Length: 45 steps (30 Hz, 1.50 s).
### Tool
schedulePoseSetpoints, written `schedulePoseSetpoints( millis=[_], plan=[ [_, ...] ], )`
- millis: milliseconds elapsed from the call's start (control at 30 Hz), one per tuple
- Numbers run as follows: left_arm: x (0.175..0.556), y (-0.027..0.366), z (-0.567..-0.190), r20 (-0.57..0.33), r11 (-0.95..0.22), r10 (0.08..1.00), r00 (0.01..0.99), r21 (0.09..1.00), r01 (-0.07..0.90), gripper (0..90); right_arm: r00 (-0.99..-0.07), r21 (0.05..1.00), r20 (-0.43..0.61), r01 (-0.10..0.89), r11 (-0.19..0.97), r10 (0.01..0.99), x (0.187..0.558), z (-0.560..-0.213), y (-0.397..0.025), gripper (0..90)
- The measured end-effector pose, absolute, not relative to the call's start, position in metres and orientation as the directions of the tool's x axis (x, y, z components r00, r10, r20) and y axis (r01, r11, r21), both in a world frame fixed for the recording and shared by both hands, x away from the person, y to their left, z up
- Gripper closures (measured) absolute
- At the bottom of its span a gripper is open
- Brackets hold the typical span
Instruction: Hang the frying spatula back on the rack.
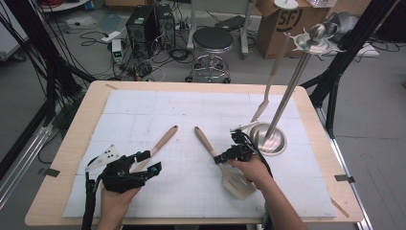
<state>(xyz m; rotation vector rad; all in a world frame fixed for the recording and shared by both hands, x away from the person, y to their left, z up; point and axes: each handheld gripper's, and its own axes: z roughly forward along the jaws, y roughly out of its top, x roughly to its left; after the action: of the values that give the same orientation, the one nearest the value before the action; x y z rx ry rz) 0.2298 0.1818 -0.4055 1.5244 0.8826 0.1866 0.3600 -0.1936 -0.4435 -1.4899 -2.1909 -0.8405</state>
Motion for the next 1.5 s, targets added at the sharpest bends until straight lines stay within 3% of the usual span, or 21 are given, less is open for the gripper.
schedulePoseSetpoints(
  millis=[667,1033,1500],
  plan=[
    [0.230,0.176,-0.406,-0.375,0.088,0.616,0.693,0.907,0.412,28.9,-0.466,0.339,0.478,0.880,0.333,0.745,0.353,-0.442,-0.183,76.2],
    [0.232,0.167,-0.407,-0.375,0.073,0.601,0.706,0.906,0.418,28.9,-0.509,0.396,0.444,0.849,0.348,0.737,0.347,-0.444,-0.183,77.1],
    [0.233,0.175,-0.407,-0.381,0.086,0.607,0.697,0.904,0.419,28.9,-0.499,0.381,0.428,0.856,0.350,0.754,0.346,-0.439,-0.181,79.1]
  ],
)
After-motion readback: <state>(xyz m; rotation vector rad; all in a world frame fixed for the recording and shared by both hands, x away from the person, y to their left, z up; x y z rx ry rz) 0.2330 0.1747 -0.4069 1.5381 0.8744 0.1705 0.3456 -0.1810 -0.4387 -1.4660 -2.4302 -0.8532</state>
